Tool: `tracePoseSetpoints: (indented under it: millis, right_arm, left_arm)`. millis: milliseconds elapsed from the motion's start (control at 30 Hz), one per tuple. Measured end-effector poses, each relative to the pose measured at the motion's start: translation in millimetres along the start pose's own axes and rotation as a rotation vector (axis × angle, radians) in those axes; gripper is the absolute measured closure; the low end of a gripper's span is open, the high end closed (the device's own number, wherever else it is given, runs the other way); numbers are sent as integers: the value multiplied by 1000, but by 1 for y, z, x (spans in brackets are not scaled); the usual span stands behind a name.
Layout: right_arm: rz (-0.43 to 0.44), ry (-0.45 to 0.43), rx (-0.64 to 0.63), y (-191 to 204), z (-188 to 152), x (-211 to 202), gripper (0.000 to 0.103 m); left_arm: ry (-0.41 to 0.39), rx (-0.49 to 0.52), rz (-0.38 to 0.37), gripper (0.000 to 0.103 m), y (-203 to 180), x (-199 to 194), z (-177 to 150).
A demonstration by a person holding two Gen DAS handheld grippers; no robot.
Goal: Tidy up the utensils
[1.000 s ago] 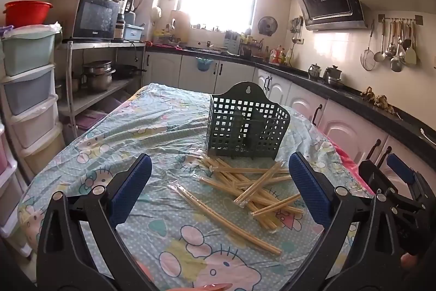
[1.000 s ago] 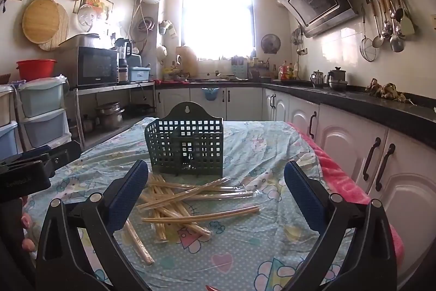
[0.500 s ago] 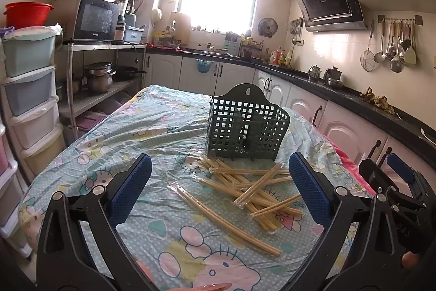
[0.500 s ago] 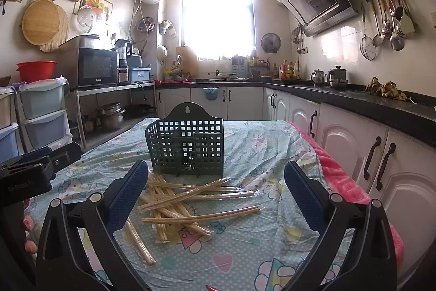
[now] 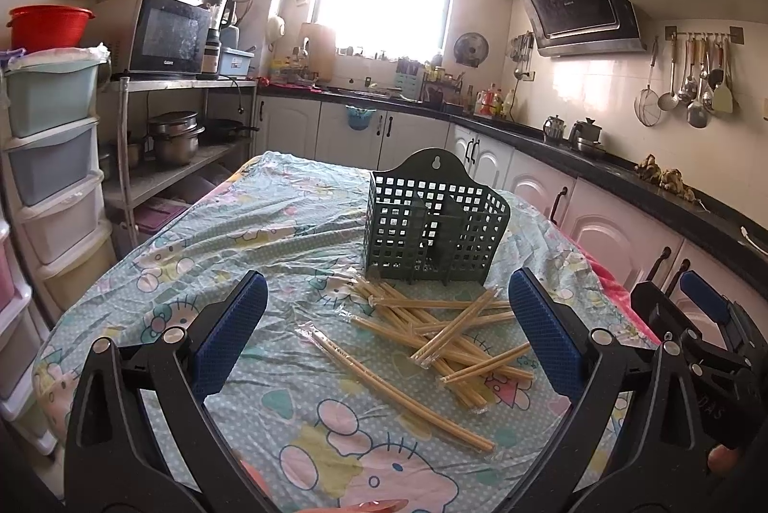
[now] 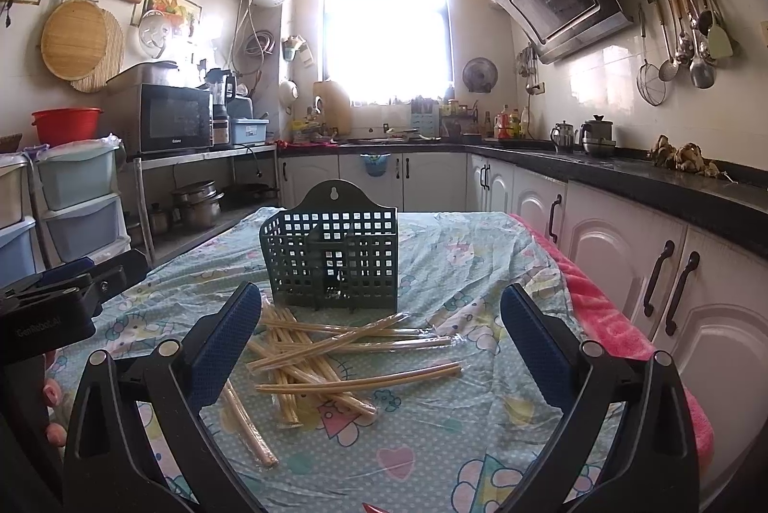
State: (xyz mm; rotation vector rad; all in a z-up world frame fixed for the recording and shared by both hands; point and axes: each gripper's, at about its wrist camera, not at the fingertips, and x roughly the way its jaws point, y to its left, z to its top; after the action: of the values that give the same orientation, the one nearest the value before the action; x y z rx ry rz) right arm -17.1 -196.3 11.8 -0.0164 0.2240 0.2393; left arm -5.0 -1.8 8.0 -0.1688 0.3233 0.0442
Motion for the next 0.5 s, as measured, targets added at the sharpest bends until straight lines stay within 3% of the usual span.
tracePoseSetpoints:
  millis: [500]
  right_arm:
    - [22,17,-8,3,-4,3,6]
  left_arm:
    - [6,-9,9,10,3,3,-1]
